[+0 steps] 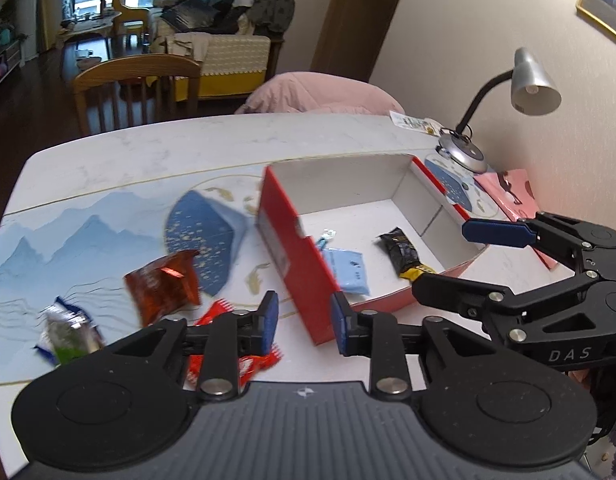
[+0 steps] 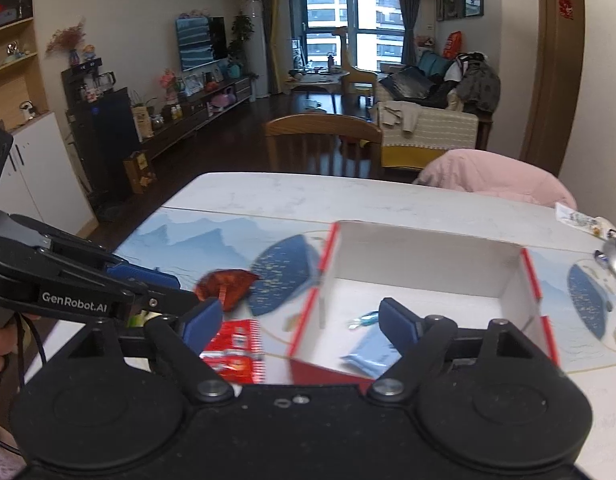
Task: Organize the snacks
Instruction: 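Lift both tools out and move back toward the remaining snacks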
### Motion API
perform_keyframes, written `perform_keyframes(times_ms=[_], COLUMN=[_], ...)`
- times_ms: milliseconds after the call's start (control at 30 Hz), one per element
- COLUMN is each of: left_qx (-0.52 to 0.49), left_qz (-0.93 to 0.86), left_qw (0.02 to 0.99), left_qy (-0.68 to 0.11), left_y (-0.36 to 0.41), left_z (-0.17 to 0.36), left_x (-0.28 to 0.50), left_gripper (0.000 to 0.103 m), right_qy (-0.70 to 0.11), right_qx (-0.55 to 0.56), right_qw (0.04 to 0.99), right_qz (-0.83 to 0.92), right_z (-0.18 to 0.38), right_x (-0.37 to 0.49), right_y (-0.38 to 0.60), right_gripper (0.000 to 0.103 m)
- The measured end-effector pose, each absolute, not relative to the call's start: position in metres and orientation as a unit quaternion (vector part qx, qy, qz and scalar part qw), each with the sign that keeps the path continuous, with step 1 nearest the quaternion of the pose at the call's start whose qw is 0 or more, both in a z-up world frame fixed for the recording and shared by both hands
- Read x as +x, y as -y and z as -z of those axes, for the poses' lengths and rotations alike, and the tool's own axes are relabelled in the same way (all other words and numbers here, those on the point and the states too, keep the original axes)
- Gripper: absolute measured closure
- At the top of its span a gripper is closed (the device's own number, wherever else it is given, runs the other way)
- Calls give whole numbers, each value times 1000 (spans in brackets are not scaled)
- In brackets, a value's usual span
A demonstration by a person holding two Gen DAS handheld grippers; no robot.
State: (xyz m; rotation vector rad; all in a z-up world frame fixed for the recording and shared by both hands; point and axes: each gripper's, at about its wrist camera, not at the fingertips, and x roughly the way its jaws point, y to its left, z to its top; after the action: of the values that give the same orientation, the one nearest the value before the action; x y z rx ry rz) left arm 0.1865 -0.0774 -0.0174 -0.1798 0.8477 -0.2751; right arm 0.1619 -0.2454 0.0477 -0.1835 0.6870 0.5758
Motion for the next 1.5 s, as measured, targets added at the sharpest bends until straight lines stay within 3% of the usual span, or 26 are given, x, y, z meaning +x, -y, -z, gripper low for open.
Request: perform_keyframes(times_ms=[233, 300, 333, 367, 567, 933, 1500], left_qx=[-100, -106, -110, -113, -112, -105, -103], left_qz=[109, 106, 103, 98, 78, 29, 15], left_qw=[903, 903, 905, 908, 912, 908, 881], left_qy=[-404, -402, -397, -391, -386, -404, -461], left_y=[33, 20, 13, 7, -25, -72, -84], left_z=[23, 24, 25, 25, 35, 76, 139], left_x=[168, 162, 159, 155, 145, 145, 186], left_gripper=[72, 60, 41, 31, 29, 29, 29], right_qy=[-341, -342, -343, -343, -352, -389, -423], right_qx=[-80, -78, -77, -77, -79, -104, -200], right_qw=[893, 891, 891, 891, 887, 877, 843], right_qz=[-283, -287, -288, -289, -288, -263, -266], right_z=[-40, -37, -36, -34, -17, 26, 91], right_x=[152, 148, 146, 144, 133, 130, 173], right_y=[216, 210, 206, 202, 179, 145, 105], right_gripper=[15, 9, 7, 6, 0, 0, 0])
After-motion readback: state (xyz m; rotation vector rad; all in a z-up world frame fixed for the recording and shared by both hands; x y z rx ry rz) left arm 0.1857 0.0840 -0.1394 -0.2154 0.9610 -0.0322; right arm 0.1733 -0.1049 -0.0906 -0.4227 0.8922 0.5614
